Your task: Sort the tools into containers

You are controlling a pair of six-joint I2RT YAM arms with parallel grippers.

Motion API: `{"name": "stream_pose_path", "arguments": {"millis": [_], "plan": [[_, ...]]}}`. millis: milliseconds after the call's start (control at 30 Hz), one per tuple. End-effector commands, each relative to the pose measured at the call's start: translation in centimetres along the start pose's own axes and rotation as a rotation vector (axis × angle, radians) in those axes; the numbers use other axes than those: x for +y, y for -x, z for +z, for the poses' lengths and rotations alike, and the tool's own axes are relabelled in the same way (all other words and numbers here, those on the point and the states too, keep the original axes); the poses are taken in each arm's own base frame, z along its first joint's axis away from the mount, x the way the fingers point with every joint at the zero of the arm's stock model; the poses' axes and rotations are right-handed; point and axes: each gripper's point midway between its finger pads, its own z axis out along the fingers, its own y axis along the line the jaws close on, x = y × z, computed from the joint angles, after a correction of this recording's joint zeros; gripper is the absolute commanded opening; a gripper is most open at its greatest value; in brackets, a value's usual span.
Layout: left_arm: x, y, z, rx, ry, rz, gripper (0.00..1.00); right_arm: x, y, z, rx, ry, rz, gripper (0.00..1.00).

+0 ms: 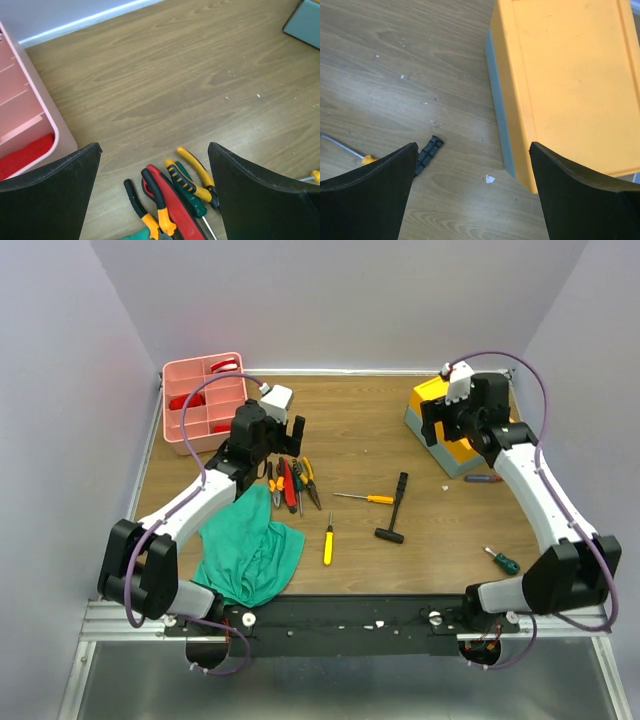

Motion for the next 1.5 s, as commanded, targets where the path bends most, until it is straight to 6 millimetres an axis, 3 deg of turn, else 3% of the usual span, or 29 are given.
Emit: {"name": "stream_pose_path", "arguments": {"millis": [0,100,167,200,333,533,733,867,933,967,1167,1300,1333,1367,1467], "plan": [[-1.5,0.5,-0.5,0.025,-0.042,0.001,0.99,-1.7,2.5,1.5,-0.010,-0.067,-0.009,1.00],[-1.7,1.4,-0.7,0.017,-0.050,-0.015,0.99,-2.5,4.7,3.2,-0.009,-0.058,-0.086,1.00],[-2.5,2.4,-1.3,-0.006,-0.093,-0.032,0.99,-2.6,4.1,5.6,0.040,-0.038,-0.122,1.00],[-2.7,2.7,-1.5,-0.015,-0.099,-0.041,0.99,-2.7,5.2,5.8,0.031,-0.027,-0.147,1.00],[-3.0,3.0,-2.3,-0.037,-0.114,-0.064,0.99,-3.0,5.3,7.4,0.040,-0.016,-0.200,1.00],[-2.3,1.1,-3.7,0.011,-0.066,-0.109,0.99,-2.6,3.4,9.9,0.090,0.019,-0.220,0.99],[-2.1,0.5,-4.7,0.015,-0.065,-0.072,0.99,-3.9,1.8,12.5,0.131,-0.025,-0.272,0.96],[-1.8,0.8,-4.6,0.007,-0.059,-0.038,0.99,-4.1,0.5,14.5,0.180,-0.007,-0.314,0.86],[-2.0,0.9,-4.6,0.007,-0.067,-0.037,0.99,-4.0,0.7,14.7,0.201,0.020,-0.333,0.78],[-2.1,1.2,-4.5,0.003,-0.074,-0.031,0.99,-3.8,0.6,14.7,0.211,0.041,-0.340,0.68],[-2.2,1.5,-4.2,0.014,-0.084,-0.009,0.99,-1.0,-3.7,13.4,0.344,0.252,-0.427,0.39],[-2.3,1.6,-3.9,0.013,-0.090,-0.009,0.99,1.8,-8.1,10.3,0.471,0.465,-0.468,0.24],[-2.3,1.6,-3.9,0.010,-0.091,-0.011,0.99,2.0,-8.4,9.5,0.467,0.495,-0.512,0.21],[-2.4,1.4,-3.7,0.014,-0.093,-0.012,0.99,2.5,-10.0,8.8,0.495,0.532,-0.515,0.18],[-2.5,1.1,-3.4,0.025,-0.097,-0.023,0.99,3.1,-10.2,7.5,0.452,0.569,-0.574,0.17]]}}
